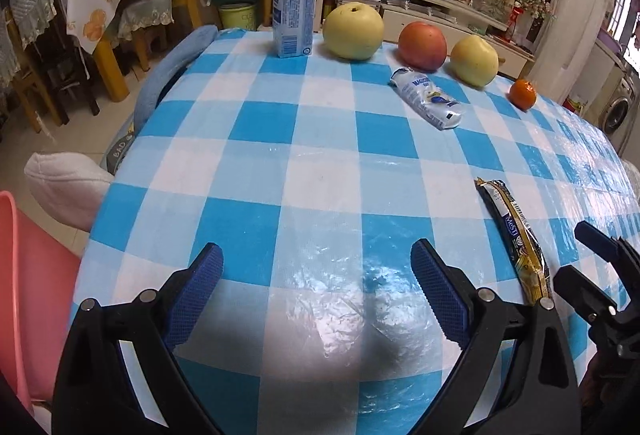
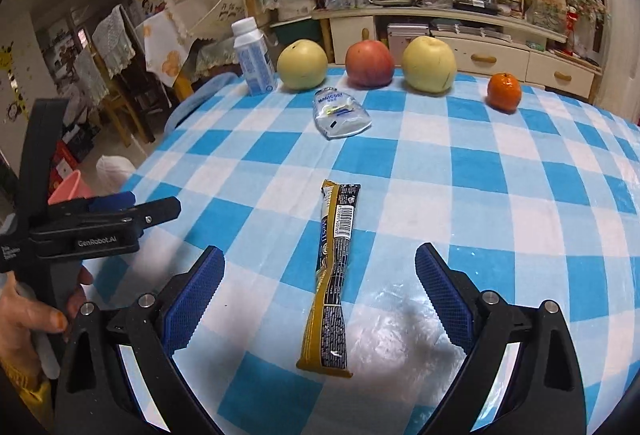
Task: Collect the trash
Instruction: 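Grasp the gold bar with the right gripper while the left grasps the white MAGICDAY pouch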
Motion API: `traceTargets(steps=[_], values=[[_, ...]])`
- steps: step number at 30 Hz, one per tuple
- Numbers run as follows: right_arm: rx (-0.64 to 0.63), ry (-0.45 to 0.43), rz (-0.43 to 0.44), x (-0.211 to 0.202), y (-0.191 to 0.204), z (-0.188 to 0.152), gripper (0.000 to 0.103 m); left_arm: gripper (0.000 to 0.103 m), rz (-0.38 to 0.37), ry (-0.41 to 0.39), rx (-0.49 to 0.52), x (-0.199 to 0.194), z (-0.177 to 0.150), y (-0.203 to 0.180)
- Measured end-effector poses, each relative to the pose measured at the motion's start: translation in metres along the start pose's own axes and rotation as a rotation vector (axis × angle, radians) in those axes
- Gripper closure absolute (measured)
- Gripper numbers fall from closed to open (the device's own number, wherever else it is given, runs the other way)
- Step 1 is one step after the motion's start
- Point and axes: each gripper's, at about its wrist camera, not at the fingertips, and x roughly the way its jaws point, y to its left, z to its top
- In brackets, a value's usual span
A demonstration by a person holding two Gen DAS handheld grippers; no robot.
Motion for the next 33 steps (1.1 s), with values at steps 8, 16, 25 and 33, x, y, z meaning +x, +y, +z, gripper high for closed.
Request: traceTargets(steps=[8,16,25,33], values=[[-0.031,0.050,-0.025,0.022,-0.001,0.002,0.008,0.008,0.060,-0.028,0.001,-0.002,0.004,0.000],[-0.089,0.107,-0.040,0.042,0.003,-0.001,0.040,0.008,0.080,-0.084,0.011,-0.005,0.004,-0.003],[-0.148,0.112,-0.092,0.047,0.006,-0.004,0.067,0.008,0.062,-0.089,-0.007,0.001,0.008,-0.008],[-0.047,0.123,-0.029,0.042,-0.018,-0.001,0.088,0.008,-0.058,-0.101,-0.058,0.009,0.018,-0.027]])
